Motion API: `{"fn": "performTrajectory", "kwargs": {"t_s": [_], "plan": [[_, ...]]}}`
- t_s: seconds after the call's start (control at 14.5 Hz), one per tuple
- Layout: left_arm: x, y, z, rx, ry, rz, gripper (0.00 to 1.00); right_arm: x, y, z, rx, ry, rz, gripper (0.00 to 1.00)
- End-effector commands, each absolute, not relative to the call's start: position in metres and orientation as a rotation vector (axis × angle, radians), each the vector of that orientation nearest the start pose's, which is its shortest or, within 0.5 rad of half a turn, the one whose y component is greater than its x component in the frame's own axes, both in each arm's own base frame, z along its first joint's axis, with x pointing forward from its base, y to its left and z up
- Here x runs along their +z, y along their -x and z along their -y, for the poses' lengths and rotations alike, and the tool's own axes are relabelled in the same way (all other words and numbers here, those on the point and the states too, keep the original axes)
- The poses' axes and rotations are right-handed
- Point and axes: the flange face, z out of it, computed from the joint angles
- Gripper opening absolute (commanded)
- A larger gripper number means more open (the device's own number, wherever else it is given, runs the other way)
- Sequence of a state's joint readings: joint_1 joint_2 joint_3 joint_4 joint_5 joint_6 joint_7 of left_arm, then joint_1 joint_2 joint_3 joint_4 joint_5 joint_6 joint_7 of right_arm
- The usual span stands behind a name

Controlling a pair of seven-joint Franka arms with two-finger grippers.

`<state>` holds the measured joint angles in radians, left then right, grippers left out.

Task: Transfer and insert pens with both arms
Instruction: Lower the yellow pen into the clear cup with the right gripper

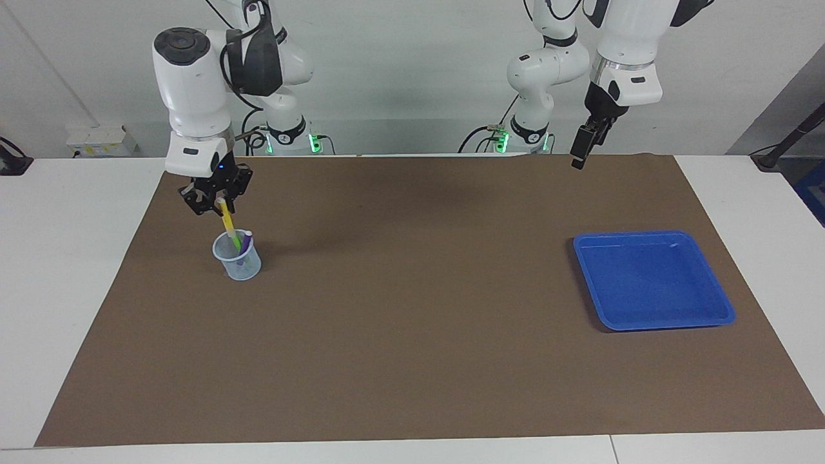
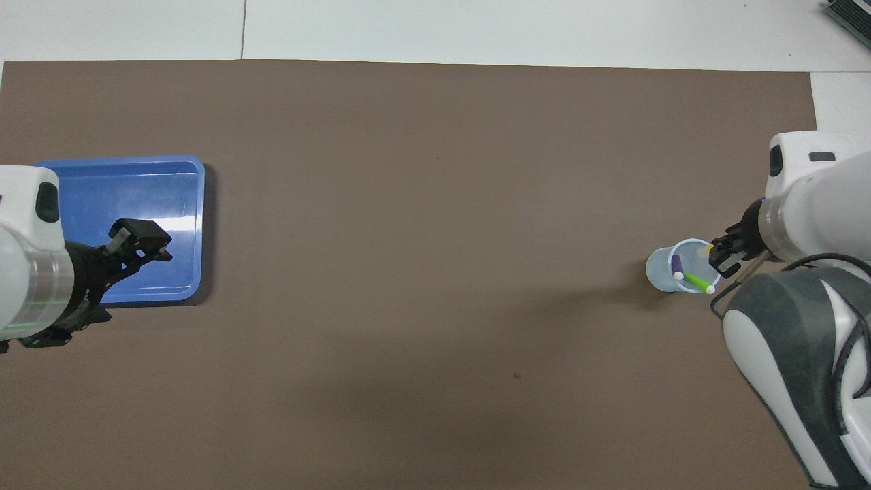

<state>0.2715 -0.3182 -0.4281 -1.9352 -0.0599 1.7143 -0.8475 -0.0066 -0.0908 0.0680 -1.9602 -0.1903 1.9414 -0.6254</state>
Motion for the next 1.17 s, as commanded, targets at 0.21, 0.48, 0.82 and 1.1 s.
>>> {"fn": "performTrajectory", "kwargs": {"t_s": [0.21,0.48,0.82,1.1], "plan": [[0.607,-0.461,0.080,-0.121,2.980,0.824,0.99,0.487,-0.535,-0.010,-0.054,3.102,1.266,0.00],[0.607,-0.463,0.066,-0.106,3.025,0.643,0.99,0.475,-0.532,-0.005,-0.062,3.106,1.242,0.00],[0.609,-0.467,0.034,-0.113,3.056,0.442,0.99,0.448,-0.529,-0.001,-0.068,3.129,1.154,0.00],[0.610,-0.469,0.013,-0.114,3.070,0.281,0.99,0.442,-0.529,-0.001,-0.089,3.126,1.161,1.00]]}}
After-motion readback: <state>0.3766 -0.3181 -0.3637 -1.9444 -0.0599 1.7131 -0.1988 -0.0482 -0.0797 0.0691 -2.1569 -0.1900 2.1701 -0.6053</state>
